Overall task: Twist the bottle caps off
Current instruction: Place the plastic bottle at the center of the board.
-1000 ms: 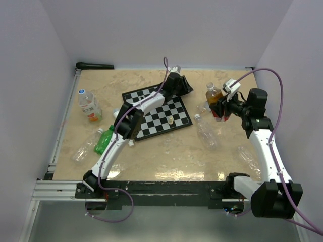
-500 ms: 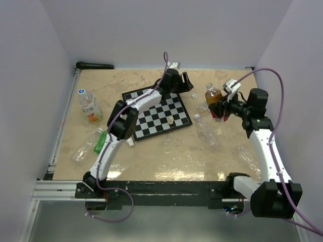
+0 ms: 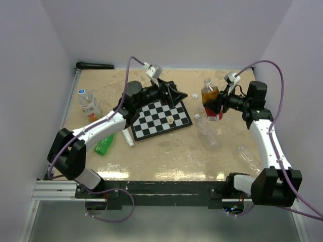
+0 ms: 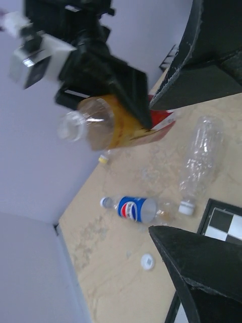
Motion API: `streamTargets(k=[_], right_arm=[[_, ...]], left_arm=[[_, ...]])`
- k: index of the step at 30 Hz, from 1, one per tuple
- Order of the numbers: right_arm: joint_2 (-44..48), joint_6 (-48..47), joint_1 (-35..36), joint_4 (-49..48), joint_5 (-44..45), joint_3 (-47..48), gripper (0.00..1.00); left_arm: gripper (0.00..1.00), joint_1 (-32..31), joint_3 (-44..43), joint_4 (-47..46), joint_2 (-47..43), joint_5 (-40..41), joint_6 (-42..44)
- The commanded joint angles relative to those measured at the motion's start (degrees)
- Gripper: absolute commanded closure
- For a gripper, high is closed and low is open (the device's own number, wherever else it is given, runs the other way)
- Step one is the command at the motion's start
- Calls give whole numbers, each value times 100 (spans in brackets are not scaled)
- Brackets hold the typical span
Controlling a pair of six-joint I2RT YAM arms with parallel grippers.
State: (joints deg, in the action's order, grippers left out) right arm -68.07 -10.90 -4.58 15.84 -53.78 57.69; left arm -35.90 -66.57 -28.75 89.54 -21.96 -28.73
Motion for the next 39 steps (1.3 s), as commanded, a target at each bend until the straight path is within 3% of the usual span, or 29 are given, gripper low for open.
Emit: streamTargets(k=[1,6,11,18,26,31,36,39], right_arm=[[-30,1702,-17,-615,-396,164,92],[-31,2986,53,-1407,-116,-258,90],[4,3549,308,-2083,87,-688,88],[-57,3954,326,-2444,61,-812,85],[-83,4262,379,-2761,-71,-944,83],[-30,4227,379,-2752,-28,-935,82],[-118,4183,370,-2682,-71,-830,80],[-127,4148,379,-2665,-124,-803,79]], left_arm=[[0,-478,1004,-1176,11,-837,-185],[0,-795,1146,-1501,55,-635,-422],[0,-1085,918,-1476,283,-20,-642],[0,-1358,-110,114,872,1096,-546],[1,-1578,-989,782,1460,956,-616],[9,-1657,-1447,1293,1812,1079,-660],[29,-1657,-2052,1881,2050,1009,-476],[50,-1648,-2220,2005,2068,904,-318]])
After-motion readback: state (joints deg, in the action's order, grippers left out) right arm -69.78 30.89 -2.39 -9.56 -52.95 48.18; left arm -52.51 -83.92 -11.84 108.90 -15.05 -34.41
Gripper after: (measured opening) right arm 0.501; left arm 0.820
